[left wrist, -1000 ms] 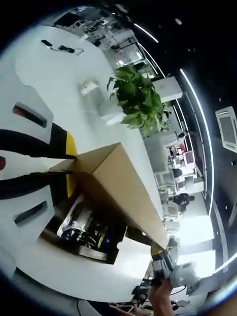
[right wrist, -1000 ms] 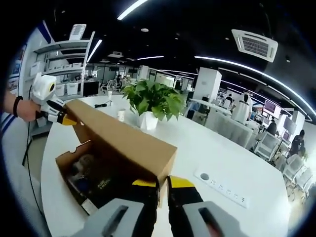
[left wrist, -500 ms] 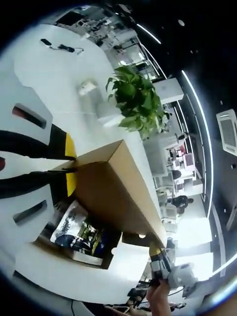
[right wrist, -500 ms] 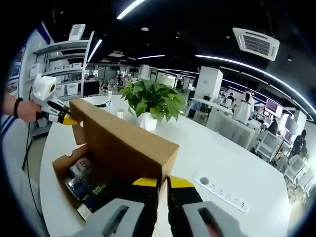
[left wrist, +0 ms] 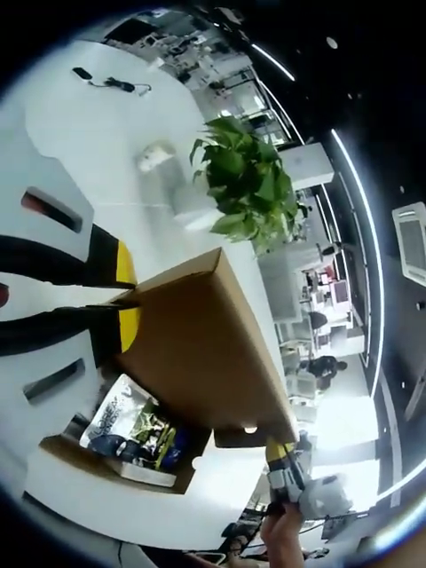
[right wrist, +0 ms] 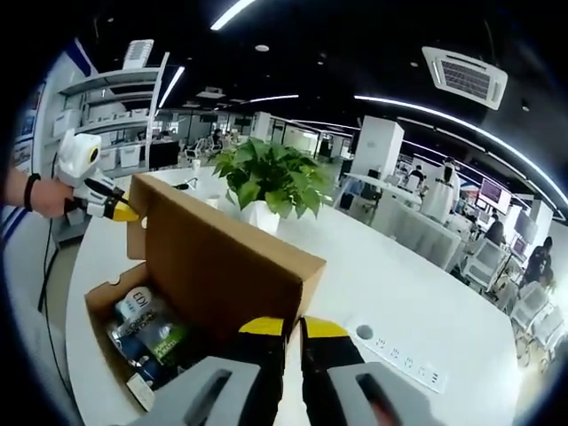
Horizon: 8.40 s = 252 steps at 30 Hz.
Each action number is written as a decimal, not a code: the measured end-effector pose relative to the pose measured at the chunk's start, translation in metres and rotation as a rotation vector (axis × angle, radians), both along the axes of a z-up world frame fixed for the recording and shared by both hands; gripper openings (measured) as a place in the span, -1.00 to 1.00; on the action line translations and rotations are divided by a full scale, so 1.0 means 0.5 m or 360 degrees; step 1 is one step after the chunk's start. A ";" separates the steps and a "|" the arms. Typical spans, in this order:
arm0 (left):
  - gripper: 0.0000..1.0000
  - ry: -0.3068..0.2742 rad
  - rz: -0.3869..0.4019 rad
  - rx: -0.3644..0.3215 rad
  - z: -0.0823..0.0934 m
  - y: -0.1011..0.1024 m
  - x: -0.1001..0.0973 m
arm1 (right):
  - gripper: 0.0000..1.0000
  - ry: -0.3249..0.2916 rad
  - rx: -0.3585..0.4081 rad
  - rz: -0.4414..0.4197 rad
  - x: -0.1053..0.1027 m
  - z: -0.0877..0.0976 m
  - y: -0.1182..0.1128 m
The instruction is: Operate the shoe box by opening the lid, removing the specified soft item, and placing it in the target area until the item is outside and the box remains undamaged.
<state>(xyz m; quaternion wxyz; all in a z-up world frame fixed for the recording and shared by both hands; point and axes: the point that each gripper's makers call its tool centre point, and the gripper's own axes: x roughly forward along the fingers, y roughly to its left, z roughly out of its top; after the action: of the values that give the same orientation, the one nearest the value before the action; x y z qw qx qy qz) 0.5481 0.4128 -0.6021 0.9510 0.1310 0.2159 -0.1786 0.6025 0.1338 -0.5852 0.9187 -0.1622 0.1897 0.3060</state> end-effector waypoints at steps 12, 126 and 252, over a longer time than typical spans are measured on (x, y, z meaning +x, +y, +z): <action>-0.92 0.0026 0.0015 -0.0020 -0.010 0.008 0.039 | -1.00 0.0027 -0.0008 -0.0015 0.042 -0.008 0.008; -0.77 0.0434 0.0068 -0.0008 -0.201 0.015 0.174 | -0.97 0.0525 -0.0212 -0.0165 0.191 -0.267 0.023; -0.50 0.0737 0.0015 -0.0538 -0.235 -0.229 -0.159 | -0.02 0.0290 0.0133 -0.0180 -0.417 -0.143 -0.121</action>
<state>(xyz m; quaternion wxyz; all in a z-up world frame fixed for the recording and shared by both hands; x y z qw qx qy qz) 0.4687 0.2984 -0.7195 0.8855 -0.0746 0.3952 -0.2329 0.3942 0.0731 -0.6566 0.9194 -0.0843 0.2684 0.2748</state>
